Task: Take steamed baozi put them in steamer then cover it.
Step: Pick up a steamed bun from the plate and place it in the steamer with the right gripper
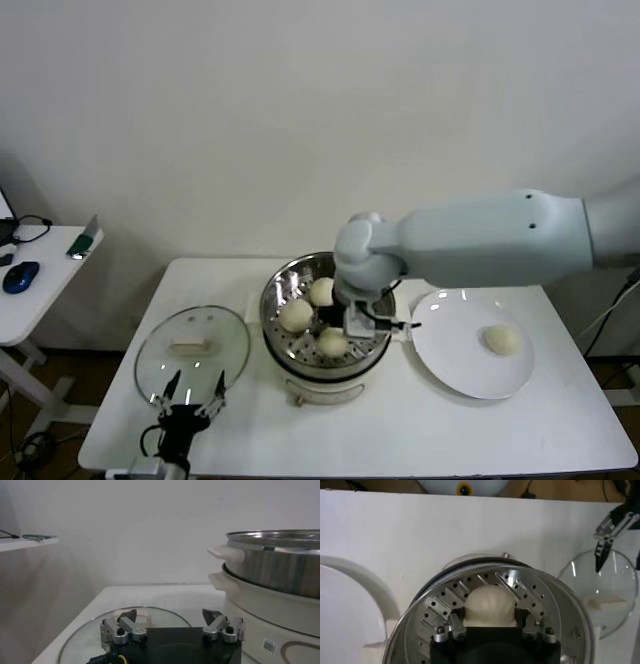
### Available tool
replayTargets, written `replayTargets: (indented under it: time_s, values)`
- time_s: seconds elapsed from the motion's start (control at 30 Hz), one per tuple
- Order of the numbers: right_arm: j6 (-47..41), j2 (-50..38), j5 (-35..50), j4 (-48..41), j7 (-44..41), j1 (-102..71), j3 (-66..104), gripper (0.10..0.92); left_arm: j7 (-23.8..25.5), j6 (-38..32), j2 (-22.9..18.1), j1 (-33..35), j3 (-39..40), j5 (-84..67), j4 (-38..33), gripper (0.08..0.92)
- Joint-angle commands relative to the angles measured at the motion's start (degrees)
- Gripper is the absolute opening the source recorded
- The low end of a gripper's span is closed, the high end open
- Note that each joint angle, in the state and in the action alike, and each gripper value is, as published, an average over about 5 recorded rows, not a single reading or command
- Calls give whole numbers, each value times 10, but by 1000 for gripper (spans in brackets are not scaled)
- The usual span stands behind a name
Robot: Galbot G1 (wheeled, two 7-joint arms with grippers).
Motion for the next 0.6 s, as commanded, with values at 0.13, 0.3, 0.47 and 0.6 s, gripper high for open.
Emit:
replayTargets:
  time_s: [0.13, 0.3, 0.47, 0.6]
  values:
    - [2, 24, -30, -16, 10, -43, -1, 672, -1, -1, -1, -1, 1, 0, 2, 823]
    - [3, 32, -30, -25, 12, -45, 1, 684, -1, -1, 0, -1, 0, -1, 0, 823]
    - [13, 29, -13, -28, 5, -29, 3, 766, -1, -2, 0, -2, 0, -2, 0, 823]
    - [20, 13, 13, -35, -6, -6, 9, 818, -1, -2, -1, -3, 2, -1, 1, 823]
